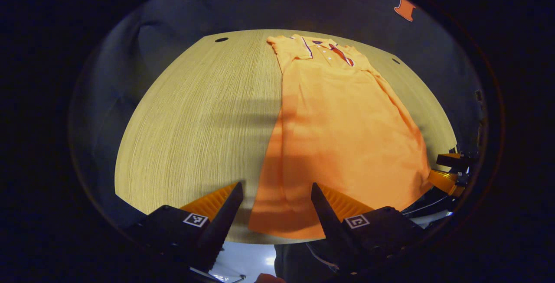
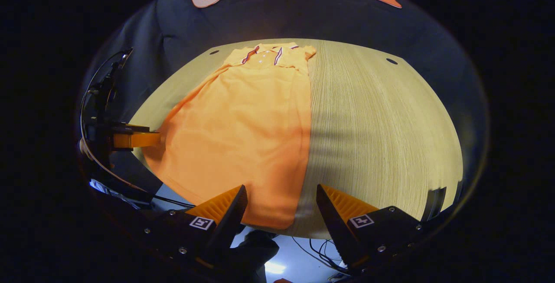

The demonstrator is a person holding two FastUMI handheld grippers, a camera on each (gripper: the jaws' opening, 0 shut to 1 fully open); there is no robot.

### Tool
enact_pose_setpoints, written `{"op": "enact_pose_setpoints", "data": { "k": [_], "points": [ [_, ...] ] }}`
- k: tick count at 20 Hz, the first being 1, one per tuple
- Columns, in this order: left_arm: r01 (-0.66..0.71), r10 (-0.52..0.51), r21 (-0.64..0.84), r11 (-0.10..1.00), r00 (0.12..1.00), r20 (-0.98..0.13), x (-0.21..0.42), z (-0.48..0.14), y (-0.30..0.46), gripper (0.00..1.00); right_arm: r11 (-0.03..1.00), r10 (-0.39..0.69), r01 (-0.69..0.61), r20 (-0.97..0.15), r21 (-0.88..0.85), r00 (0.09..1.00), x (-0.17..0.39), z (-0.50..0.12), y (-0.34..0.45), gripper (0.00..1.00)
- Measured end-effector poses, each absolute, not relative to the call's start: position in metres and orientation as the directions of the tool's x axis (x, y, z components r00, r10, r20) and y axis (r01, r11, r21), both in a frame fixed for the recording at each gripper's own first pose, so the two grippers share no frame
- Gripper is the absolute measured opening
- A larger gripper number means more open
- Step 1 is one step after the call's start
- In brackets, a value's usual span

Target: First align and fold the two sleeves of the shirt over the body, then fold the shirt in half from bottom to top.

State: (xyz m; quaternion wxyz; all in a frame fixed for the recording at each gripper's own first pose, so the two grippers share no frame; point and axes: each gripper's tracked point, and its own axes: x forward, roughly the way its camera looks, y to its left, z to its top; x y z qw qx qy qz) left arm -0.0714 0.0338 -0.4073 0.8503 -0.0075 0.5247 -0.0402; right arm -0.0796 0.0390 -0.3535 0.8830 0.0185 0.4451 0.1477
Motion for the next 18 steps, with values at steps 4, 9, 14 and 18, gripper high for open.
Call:
{"op": "enact_pose_setpoints", "data": {
  "k": [4, 9, 14, 18],
  "points": [
    [0.063, -0.031, 0.0, 0.998, 0.493, -0.869, -0.076, -0.411, 0.041, 0.98, 0.956, 0.274, -0.243, -0.795, 0.165, 0.541, -0.09, -0.363, 0.04, 0.98],
    [0.075, -0.071, -0.035, 0.997, 0.548, -0.834, -0.076, -0.414, 0.033, 0.99, 0.949, 0.257, -0.3, -0.791, 0.097, 0.556, -0.091, -0.366, 0.045, 0.97],
    [0.109, -0.105, -0.05, 0.993, 0.594, -0.798, -0.076, -0.412, 0.016, 0.87, 0.964, 0.24, -0.239, -0.767, 0.116, 0.596, -0.079, -0.367, 0.038, 0.57],
    [0.164, -0.131, -0.047, 0.985, 0.55, -0.825, -0.07, -0.412, -0.005, 0.12, 0.969, 0.244, -0.111, -0.791, 0.22, 0.562, -0.074, -0.367, 0.033, 0.16]
  ]
}}
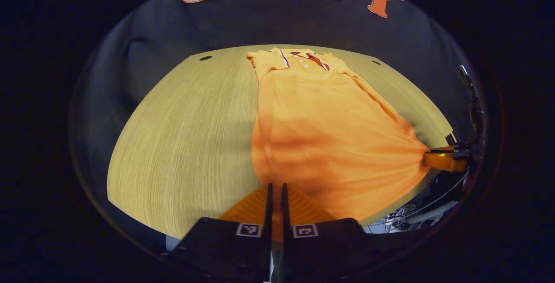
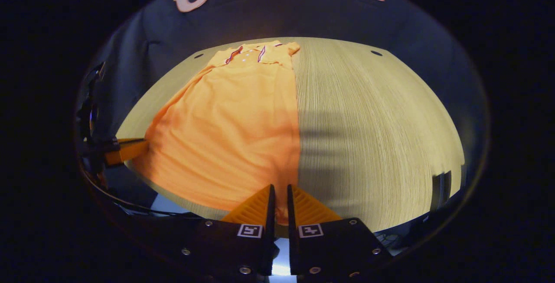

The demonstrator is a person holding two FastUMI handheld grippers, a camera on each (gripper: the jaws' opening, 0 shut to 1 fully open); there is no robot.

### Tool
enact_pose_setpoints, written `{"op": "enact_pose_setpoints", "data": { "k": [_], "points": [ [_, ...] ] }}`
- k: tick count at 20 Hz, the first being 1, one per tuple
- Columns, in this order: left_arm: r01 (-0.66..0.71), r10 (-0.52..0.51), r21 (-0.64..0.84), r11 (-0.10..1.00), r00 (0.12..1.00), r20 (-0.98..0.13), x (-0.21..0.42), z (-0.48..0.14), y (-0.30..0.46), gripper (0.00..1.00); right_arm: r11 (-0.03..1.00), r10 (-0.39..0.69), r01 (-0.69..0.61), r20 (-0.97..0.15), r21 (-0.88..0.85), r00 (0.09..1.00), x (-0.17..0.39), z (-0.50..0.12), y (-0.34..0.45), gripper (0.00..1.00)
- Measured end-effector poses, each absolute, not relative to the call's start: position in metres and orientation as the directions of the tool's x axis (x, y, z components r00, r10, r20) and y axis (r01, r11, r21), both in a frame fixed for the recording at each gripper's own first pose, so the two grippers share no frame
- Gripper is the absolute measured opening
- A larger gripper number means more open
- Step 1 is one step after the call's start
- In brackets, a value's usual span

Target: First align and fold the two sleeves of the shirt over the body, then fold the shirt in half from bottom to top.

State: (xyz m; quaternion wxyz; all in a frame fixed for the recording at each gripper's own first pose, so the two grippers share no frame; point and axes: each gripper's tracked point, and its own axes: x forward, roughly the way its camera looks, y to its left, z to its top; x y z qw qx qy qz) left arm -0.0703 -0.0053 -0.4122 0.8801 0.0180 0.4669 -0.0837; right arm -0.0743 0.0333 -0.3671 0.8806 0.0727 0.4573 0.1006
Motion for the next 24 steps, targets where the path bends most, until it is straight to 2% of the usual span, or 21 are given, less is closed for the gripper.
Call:
{"op": "enact_pose_setpoints", "data": {
  "k": [1, 2, 3, 4, 5, 10, 24],
  "points": [
    [0.164, -0.146, -0.067, 0.984, 0.538, -0.83, -0.069, -0.41, -0.01, 0.08, 0.962, 0.266, -0.112, -0.783, 0.247, 0.562, -0.071, -0.365, 0.038, 0.16],
    [0.154, -0.168, -0.1, 0.983, 0.528, -0.832, -0.067, -0.413, -0.015, 0.09, 0.963, 0.255, -0.075, -0.79, 0.258, 0.557, -0.067, -0.365, 0.034, 0.16],
    [0.147, -0.183, -0.124, 0.981, 0.521, -0.833, -0.067, -0.412, -0.018, 0.07, 0.954, 0.273, -0.051, -0.787, 0.296, 0.553, -0.066, -0.366, 0.037, 0.02],
    [0.131, -0.173, -0.121, 0.984, 0.525, -0.834, -0.069, -0.42, -0.014, 0.07, 0.946, 0.296, -0.052, -0.783, 0.32, 0.547, -0.064, -0.362, 0.042, 0.02],
    [0.137, -0.182, -0.13, 0.982, 0.518, -0.836, -0.07, -0.405, -0.015, 0.01, 0.945, 0.297, -0.057, -0.775, 0.321, 0.558, -0.058, -0.358, 0.043, 0.02],
    [0.132, -0.191, -0.141, 0.981, 0.553, -0.811, -0.049, -0.392, -0.018, 0.01, 0.906, 0.369, -0.07, -0.699, 0.416, 0.613, -0.036, -0.324, 0.052, 0.02],
    [0.083, -0.141, -0.119, 0.989, 0.738, -0.66, 0.05, -0.304, -0.016, 0.01, 0.934, 0.312, -0.142, -0.551, 0.329, 0.774, 0.048, -0.253, 0.034, 0.02]
  ]
}}
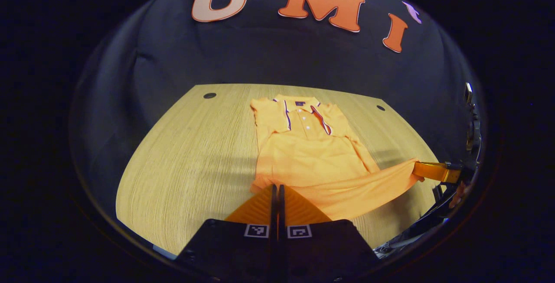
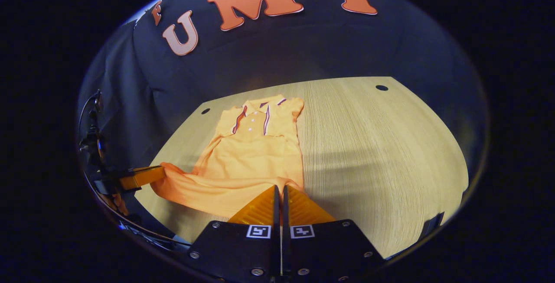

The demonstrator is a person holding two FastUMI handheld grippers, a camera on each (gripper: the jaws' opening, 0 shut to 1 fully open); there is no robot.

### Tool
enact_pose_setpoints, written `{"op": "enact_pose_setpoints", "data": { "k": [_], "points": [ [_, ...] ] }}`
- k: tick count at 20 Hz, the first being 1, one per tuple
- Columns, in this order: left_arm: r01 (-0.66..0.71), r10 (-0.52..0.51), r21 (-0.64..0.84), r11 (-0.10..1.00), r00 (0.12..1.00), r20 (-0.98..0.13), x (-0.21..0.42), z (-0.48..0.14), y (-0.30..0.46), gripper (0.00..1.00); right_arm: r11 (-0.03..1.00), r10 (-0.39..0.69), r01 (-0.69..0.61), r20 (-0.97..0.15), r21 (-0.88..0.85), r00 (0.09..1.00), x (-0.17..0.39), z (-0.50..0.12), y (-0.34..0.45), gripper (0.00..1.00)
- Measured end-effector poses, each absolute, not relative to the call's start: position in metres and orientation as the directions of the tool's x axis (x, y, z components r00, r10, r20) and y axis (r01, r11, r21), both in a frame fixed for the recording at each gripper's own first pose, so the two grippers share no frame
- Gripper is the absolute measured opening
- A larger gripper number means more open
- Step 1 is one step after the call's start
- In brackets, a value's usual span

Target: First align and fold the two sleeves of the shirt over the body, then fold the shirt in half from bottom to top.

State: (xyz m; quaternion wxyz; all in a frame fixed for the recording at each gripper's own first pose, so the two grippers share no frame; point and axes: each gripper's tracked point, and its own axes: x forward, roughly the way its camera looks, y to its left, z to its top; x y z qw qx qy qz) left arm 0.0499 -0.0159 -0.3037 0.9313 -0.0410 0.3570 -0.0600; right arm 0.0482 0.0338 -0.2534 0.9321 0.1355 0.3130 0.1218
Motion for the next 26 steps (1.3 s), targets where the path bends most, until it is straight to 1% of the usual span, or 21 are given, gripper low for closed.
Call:
{"op": "enact_pose_setpoints", "data": {
  "k": [5, 7, 10, 13, 21, 23, 26],
  "points": [
    [0.101, -0.154, -0.12, 0.988, 0.774, -0.614, 0.088, -0.285, -0.016, 0.01, 0.937, 0.311, -0.175, -0.494, 0.303, 0.812, 0.084, -0.219, 0.037, 0.02],
    [0.108, -0.163, -0.126, 0.986, 0.772, -0.614, 0.108, -0.283, -0.012, 0.01, 0.942, 0.294, -0.159, -0.503, 0.295, 0.813, 0.097, -0.216, 0.037, 0.02],
    [0.117, -0.176, -0.137, 0.984, 0.782, -0.598, 0.138, -0.278, -0.007, 0.01, 0.953, 0.25, -0.131, -0.469, 0.272, 0.847, 0.126, -0.198, 0.032, 0.02],
    [0.128, -0.201, -0.164, 0.978, 0.786, -0.585, 0.171, -0.276, -0.004, 0.01, 0.959, 0.225, -0.109, -0.474, 0.26, 0.851, 0.15, -0.194, 0.03, 0.02],
    [0.157, -0.224, -0.165, 0.974, 0.79, -0.571, 0.263, -0.274, 0.009, 0.01, 0.967, 0.186, -0.072, -0.486, 0.244, 0.854, 0.223, -0.189, 0.046, 0.02],
    [0.174, -0.24, -0.17, 0.97, 0.784, -0.572, 0.282, -0.281, 0.007, 0.01, 0.973, 0.16, -0.054, -0.489, 0.225, 0.858, 0.244, -0.193, 0.046, 0.02],
    [0.174, -0.236, -0.162, 0.971, 0.778, -0.582, 0.313, -0.291, 0.013, 0.01, 0.97, 0.149, -0.029, -0.497, 0.241, 0.855, 0.271, -0.196, 0.048, 0.02]
  ]
}}
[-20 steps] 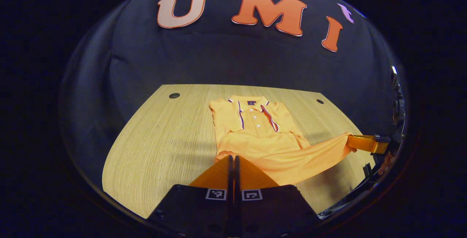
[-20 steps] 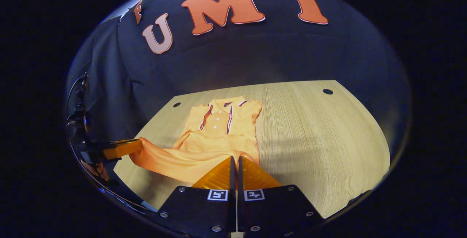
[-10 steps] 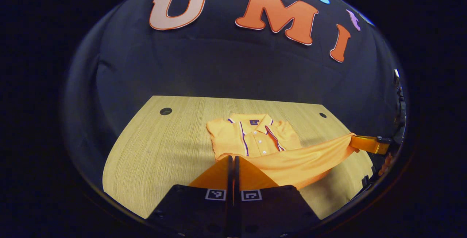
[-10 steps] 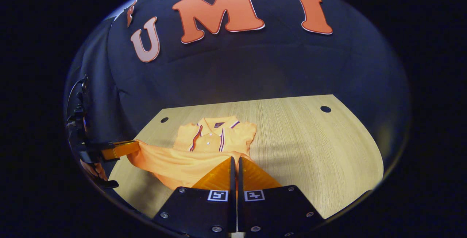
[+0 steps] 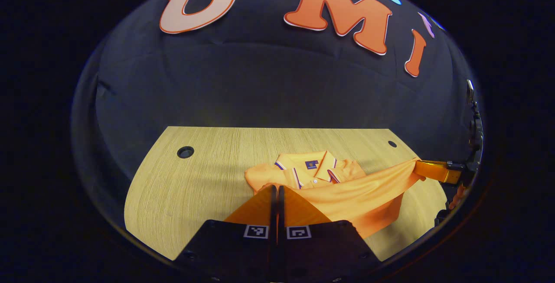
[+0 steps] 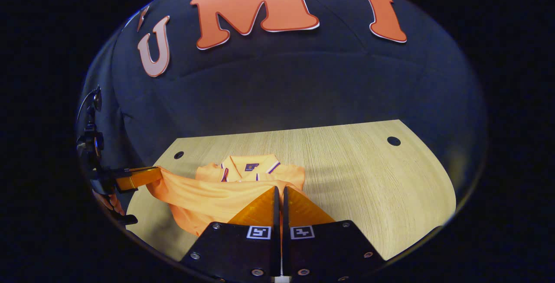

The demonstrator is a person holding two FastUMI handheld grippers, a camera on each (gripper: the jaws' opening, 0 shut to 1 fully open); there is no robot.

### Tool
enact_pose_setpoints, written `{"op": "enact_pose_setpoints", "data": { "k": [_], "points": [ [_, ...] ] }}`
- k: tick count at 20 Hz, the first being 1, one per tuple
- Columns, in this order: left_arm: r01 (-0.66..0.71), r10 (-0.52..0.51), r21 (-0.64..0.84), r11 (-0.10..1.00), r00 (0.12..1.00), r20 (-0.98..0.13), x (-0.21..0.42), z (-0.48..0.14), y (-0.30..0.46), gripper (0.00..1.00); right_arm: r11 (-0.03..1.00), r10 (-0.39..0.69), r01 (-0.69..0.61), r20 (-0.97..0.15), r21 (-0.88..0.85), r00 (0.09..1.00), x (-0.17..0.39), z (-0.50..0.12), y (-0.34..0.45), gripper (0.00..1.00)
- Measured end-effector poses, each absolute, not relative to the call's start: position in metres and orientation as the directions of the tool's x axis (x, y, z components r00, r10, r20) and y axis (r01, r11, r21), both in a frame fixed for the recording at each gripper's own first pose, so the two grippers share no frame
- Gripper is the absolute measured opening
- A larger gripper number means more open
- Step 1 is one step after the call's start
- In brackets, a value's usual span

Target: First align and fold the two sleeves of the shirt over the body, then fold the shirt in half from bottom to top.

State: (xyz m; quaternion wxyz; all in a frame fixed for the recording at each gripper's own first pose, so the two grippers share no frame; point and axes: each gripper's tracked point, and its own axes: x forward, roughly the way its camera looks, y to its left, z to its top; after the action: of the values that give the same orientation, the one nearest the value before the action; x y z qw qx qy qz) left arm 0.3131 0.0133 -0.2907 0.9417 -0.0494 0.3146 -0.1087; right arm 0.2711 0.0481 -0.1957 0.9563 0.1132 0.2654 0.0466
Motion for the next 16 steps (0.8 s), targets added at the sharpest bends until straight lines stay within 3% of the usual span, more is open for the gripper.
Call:
{"op": "enact_pose_setpoints", "data": {
  "k": [16],
  "points": [
    [0.196, -0.238, -0.136, 0.971, 0.756, -0.61, 0.429, -0.332, 0.022, 0.01, 0.987, 0.084, 0.009, -0.57, 0.159, 0.817, 0.374, -0.226, 0.054, 0.02]
  ]
}}
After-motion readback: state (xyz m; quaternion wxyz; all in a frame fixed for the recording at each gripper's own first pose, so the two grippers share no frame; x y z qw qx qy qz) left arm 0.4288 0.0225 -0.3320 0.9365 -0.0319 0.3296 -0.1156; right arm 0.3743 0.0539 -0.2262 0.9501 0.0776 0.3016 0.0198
